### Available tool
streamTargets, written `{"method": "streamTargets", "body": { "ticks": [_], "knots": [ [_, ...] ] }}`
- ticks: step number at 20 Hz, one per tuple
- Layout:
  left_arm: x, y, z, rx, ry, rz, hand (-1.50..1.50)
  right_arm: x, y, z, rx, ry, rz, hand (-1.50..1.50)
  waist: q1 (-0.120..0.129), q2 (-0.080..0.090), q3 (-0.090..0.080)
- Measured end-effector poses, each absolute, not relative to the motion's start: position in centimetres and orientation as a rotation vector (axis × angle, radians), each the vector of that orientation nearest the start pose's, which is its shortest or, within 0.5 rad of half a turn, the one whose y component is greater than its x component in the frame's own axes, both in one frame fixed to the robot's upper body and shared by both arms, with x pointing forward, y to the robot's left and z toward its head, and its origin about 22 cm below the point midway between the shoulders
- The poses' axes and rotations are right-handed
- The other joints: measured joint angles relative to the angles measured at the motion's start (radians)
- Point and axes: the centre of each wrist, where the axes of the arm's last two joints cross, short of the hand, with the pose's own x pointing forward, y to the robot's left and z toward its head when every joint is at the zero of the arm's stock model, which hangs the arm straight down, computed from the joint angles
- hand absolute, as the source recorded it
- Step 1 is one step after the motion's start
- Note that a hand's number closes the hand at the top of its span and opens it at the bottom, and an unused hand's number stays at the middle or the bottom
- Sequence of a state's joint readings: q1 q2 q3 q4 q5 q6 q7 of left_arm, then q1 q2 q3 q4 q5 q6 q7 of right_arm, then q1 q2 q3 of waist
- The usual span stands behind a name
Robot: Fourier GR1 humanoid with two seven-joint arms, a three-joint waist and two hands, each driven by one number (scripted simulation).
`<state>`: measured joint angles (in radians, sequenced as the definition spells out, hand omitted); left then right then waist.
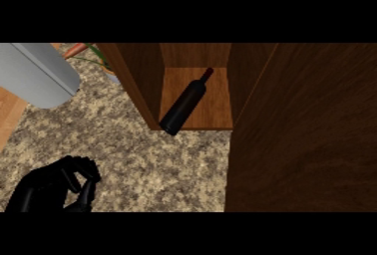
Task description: Pick up the wine, place it into the cabinet and close the cabinet
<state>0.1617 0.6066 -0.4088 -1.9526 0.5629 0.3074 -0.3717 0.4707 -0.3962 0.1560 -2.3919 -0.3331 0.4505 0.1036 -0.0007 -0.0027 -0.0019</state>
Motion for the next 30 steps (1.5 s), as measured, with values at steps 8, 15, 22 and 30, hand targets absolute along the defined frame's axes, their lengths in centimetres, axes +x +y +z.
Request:
{"method": "streamTargets", "body": {
  "ticks": [8,15,22,30],
  "knots": [
    [17.4,28.0,6.1,-0.201,-1.885,-0.065,1.5,12.3,-23.7,13.0,0.572,-1.668,0.663,1.5,0.009,0.005,0.002],
    [16.6,30.2,6.1,-0.216,-1.883,-0.068,1.5,13.1,-20.5,13.6,0.701,-1.625,0.72,1.5,0.016,0.007,0.002],
    [16.2,30.9,6.2,-0.228,-1.877,-0.072,1.5,14.9,-16.4,16.2,0.788,-1.668,0.751,1.5,0.018,0.003,0.001],
    [15.7,32.4,5.8,-0.223,-1.875,-0.076,1.5,16.9,-9.9,19.5,0.893,-1.68,0.76,1.5,0.019,0.002,0.001]
  ]
}}
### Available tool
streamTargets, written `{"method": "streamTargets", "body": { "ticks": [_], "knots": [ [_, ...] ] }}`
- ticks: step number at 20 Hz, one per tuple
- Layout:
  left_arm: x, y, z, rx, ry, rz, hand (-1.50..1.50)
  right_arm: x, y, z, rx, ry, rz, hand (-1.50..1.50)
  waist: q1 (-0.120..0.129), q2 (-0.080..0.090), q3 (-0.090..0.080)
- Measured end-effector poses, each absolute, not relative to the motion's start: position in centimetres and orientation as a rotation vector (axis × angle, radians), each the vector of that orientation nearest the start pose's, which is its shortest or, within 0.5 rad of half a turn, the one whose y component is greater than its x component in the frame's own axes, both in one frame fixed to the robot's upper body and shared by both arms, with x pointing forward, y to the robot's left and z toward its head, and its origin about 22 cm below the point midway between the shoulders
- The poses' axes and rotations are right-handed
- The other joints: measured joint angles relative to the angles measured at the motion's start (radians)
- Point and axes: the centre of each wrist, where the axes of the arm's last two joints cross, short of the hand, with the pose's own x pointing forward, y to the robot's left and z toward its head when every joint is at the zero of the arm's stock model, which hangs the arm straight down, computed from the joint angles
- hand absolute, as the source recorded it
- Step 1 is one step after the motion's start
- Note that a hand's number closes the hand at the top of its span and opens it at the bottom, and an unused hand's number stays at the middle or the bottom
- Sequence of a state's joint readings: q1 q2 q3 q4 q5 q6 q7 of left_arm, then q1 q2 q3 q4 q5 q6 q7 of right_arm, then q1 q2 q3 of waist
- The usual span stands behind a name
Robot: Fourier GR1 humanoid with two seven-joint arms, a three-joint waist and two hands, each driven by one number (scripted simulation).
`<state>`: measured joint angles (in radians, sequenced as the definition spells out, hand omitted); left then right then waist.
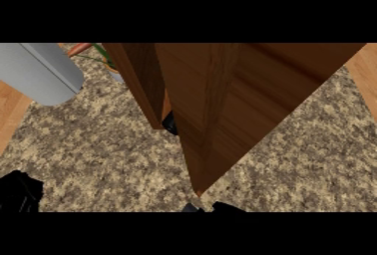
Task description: Pick up the wine, place it into the cabinet and close the cabinet
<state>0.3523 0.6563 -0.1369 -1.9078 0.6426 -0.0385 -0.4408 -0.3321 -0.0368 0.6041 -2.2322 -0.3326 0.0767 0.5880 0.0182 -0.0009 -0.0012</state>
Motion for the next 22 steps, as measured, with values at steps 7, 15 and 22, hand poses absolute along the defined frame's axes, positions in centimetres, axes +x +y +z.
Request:
{"method": "streamTargets", "body": {
  "ticks": [7,15,22],
  "knots": [
    [15.3,32.6,6.0,-0.229,-1.874,-0.081,1.5,20.4,-5.8,21.6,0.922,-1.664,0.711,1.5,0.0,0.001,0.001],
    [15.2,33.5,6.3,-0.232,-1.872,-0.079,1.5,25.4,-3.1,22.1,0.919,-1.647,0.623,1.5,0.001,0.001,0.001],
    [15.6,33.6,6.4,-0.227,-1.877,-0.08,1.5,28.9,-3.5,21.0,0.891,-1.611,0.511,1.5,-0.004,0.001,0.001]
  ]
}}
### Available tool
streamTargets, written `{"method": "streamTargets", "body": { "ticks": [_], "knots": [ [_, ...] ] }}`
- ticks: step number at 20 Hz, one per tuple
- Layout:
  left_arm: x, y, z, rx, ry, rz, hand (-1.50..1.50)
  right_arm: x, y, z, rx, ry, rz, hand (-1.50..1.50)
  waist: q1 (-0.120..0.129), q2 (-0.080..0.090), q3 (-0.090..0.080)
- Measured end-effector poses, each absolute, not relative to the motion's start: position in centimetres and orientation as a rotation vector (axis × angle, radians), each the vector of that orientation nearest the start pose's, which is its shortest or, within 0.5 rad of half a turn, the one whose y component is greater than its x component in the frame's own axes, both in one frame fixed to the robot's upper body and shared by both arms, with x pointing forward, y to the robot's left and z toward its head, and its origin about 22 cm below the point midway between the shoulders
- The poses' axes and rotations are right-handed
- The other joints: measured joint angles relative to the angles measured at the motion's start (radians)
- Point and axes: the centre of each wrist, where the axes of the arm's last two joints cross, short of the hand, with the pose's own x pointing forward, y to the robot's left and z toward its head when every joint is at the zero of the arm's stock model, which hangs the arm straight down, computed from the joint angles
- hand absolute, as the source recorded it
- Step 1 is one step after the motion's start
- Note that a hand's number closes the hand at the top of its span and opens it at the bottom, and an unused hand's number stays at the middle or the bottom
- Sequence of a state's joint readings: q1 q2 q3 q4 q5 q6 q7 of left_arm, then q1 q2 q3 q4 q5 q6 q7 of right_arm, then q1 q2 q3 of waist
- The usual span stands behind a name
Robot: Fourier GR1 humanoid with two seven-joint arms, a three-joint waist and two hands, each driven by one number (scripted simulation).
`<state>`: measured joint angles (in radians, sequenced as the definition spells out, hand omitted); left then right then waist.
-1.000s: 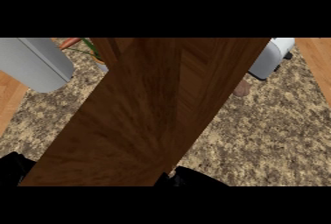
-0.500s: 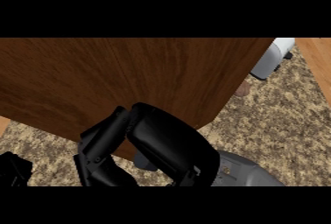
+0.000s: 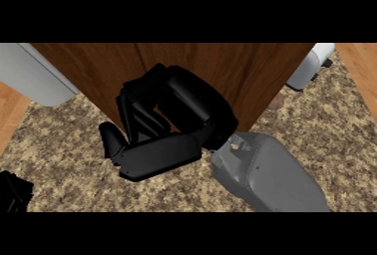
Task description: Pick up the wine, place it into the cabinet and close the cabinet
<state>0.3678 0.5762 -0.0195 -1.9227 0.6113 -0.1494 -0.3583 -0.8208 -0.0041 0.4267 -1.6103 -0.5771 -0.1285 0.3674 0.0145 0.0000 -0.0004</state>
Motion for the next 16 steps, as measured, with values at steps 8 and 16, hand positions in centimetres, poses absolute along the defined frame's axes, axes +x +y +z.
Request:
{"method": "streamTargets", "body": {
  "ticks": [8,16],
  "knots": [
    [15.3,33.5,6.6,-0.226,-1.867,-0.097,1.5,32.7,-3.9,18.1,0.827,-1.59,0.458,1.5,0.0,-0.001,0.0],
    [16.0,33.8,6.5,-0.22,-1.868,-0.1,1.5,35.1,-4.2,16.8,0.843,-1.618,0.507,1.5,0.009,-0.024,-0.005]
  ]
}}
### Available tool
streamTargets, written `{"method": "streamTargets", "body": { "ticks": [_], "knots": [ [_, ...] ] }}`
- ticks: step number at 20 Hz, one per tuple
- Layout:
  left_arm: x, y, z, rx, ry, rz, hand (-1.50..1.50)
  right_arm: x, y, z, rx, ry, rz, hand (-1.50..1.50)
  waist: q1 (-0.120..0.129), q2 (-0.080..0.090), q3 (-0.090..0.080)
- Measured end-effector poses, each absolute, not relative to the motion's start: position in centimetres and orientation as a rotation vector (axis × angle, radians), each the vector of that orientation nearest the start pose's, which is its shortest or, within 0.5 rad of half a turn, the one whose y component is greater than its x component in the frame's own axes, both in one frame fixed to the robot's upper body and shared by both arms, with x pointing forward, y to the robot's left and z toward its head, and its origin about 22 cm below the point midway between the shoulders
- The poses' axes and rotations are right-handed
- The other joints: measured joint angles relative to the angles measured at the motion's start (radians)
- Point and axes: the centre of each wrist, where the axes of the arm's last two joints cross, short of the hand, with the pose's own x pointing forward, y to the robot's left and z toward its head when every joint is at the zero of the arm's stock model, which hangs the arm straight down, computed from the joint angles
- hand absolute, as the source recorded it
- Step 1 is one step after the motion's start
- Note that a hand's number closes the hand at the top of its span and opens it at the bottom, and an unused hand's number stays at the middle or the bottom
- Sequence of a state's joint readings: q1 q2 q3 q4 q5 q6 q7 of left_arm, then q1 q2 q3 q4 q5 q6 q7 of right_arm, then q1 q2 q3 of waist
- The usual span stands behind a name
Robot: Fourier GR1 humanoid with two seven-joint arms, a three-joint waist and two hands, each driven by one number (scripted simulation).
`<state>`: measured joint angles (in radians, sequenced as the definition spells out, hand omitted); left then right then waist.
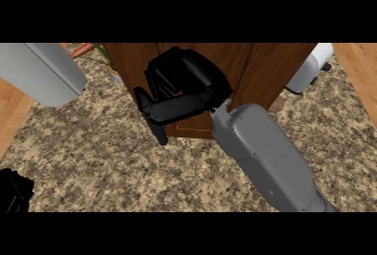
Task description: Pick up the wine, place it into the cabinet and close the cabinet
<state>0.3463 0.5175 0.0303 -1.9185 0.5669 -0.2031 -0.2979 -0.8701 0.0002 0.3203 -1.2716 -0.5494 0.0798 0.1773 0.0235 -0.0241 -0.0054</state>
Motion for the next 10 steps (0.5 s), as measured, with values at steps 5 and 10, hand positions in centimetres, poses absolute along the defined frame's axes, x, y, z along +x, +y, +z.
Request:
{"method": "streamTargets", "body": {
  "ticks": [5,10],
  "knots": [
    [16.1,33.5,6.4,-0.228,-1.865,-0.105,1.5,36.0,-4.6,16.4,0.874,-1.624,0.558,1.5,0.011,-0.007,-0.004],
    [16.4,33.8,6.7,-0.232,-1.865,-0.113,1.5,36.7,-4.6,16.3,0.883,-1.63,0.588,1.5,0.017,-0.01,-0.008]
  ]
}}
